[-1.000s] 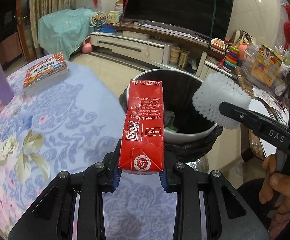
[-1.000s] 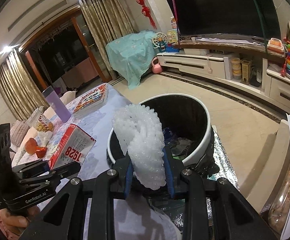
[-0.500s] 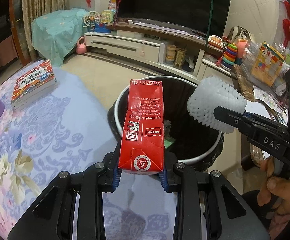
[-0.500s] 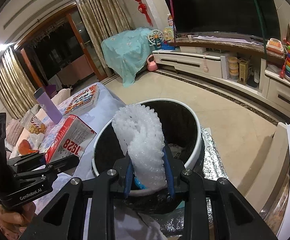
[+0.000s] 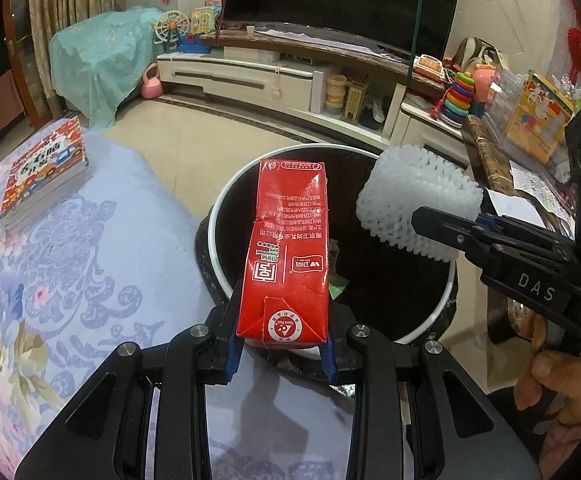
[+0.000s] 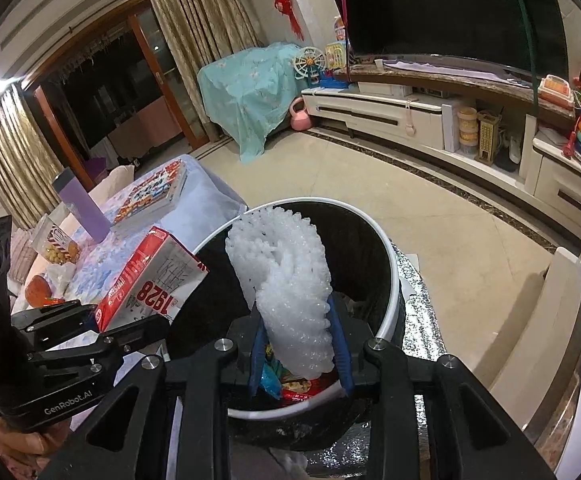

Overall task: Collect trash
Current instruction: 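Carry the red carton and white foam net over the bin with both tools, then open both tools to drop the carton and foam net into the bin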

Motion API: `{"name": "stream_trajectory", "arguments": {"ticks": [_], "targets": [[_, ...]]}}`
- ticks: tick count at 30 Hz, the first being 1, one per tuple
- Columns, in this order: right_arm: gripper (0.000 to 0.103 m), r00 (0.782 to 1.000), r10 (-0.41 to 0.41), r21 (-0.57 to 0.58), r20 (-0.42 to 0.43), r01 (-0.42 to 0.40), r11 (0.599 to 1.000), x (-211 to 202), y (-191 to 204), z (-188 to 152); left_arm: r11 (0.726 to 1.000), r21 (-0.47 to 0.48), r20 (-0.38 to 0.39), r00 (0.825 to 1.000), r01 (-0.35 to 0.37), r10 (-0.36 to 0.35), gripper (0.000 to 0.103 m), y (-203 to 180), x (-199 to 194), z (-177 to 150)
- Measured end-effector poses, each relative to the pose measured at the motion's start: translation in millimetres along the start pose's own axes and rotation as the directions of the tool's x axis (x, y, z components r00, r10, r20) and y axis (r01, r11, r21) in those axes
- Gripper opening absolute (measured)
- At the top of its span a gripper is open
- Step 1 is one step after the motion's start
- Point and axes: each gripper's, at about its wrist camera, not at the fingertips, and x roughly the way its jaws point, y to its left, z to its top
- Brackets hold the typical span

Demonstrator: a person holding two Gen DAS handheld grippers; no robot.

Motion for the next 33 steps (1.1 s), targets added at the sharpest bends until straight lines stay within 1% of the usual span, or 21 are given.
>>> {"name": "stream_trajectory", "arguments": {"ticks": [4,13,14,15,16,17,18,19,20,21,23,25,28,30,31,33], "targets": [[0.032,1.0,-0.003,-0.009,-0.016,0.003,1.0,4.9,0.2,1.7,1.0,-0.021,-0.012,1.0,0.017,-0.017,0.029,4.0,4.9,2.4],[0.032,1.0,-0.016,-0.009,-0.016,0.016,1.0,6.1,-2.0,5.7,0.999,-0.013,-0.02,0.999,0.032,-0.032,0.03,2.1,9.0,5.8],[0.033,1.0,-0.018,-0.009,-0.017,0.017,1.0,6.3,-2.2,6.0,0.999,-0.016,-0.022,0.999,0.033,-0.034,0.031,3.2,9.4,5.7],[0.038,1.0,-0.018,-0.006,-0.017,0.018,1.0,5.7,-3.6,6.2,0.999,-0.021,-0.023,0.999,0.037,-0.037,0.035,4.5,9.5,5.5],[0.042,1.0,-0.021,-0.003,-0.017,0.021,1.0,6.4,-4.8,7.3,0.999,-0.025,-0.022,0.999,0.038,-0.038,0.042,5.6,9.4,5.3],[0.053,1.0,-0.02,0.003,-0.016,0.02,1.0,6.7,-5.8,7.7,0.999,-0.028,-0.02,0.999,0.035,-0.036,0.046,6.8,9.4,5.4],[0.055,1.0,-0.019,0.009,-0.013,0.019,1.0,6.0,-7.1,7.7,0.999,-0.033,-0.016,0.999,0.03,-0.031,0.056,8.1,8.2,4.7],[0.055,1.0,-0.02,0.011,-0.011,0.021,1.0,6.2,-7.4,8.4,0.999,-0.037,-0.012,1.0,0.026,-0.027,0.062,9.0,7.1,4.3],[0.058,1.0,-0.023,0.014,-0.008,0.023,1.0,5.7,-8.3,8.8,0.999,-0.039,-0.006,1.0,0.025,-0.025,0.062,9.7,5.5,3.6],[0.064,1.0,-0.026,0.018,-0.005,0.026,1.0,4.6,-9.1,8.8,0.999,-0.042,0.0,1.0,0.026,-0.026,0.062,10.9,3.0,2.2],[0.068,1.0,-0.025,0.023,0.004,0.025,0.999,2.9,-10.0,9.1,0.998,-0.049,0.008,1.0,0.025,-0.024,0.064,13.4,-0.7,-0.5],[0.069,1.0,-0.023,0.03,0.014,0.023,0.999,-0.2,-10.4,9.8,0.998,-0.062,0.02,1.0,0.02,-0.019,0.069,18.0,-5.6,-5.8],[0.074,0.999,-0.016,0.038,0.032,0.015,0.999,-5.4,-8.9,9.1,0.996,-0.094,0.034,0.999,0.008,-0.005,0.072,26.7,-12.9,-15.5],[0.08,0.999,-0.007,0.046,0.044,0.005,0.999,-10.3,-5.6,6.3,0.993,-0.12,0.044,0.999,0.001,0.005,0.073,35.0,-19.1,-24.7],[0.082,0.999,0.001,0.046,0.046,-0.003,0.999,-11.4,-3.1,4.8,0.991,-0.132,0.045,0.999,-0.008,0.014,0.076,39.2,-21.5,-29.1],[0.086,0.999,0.02,0.044,0.049,-0.022,0.999,-15.1,4.5,0.2,0.986,-0.167,0.046,0.999,-0.018,0.026,0.077,49.5,-26.7,-39.3]]}}
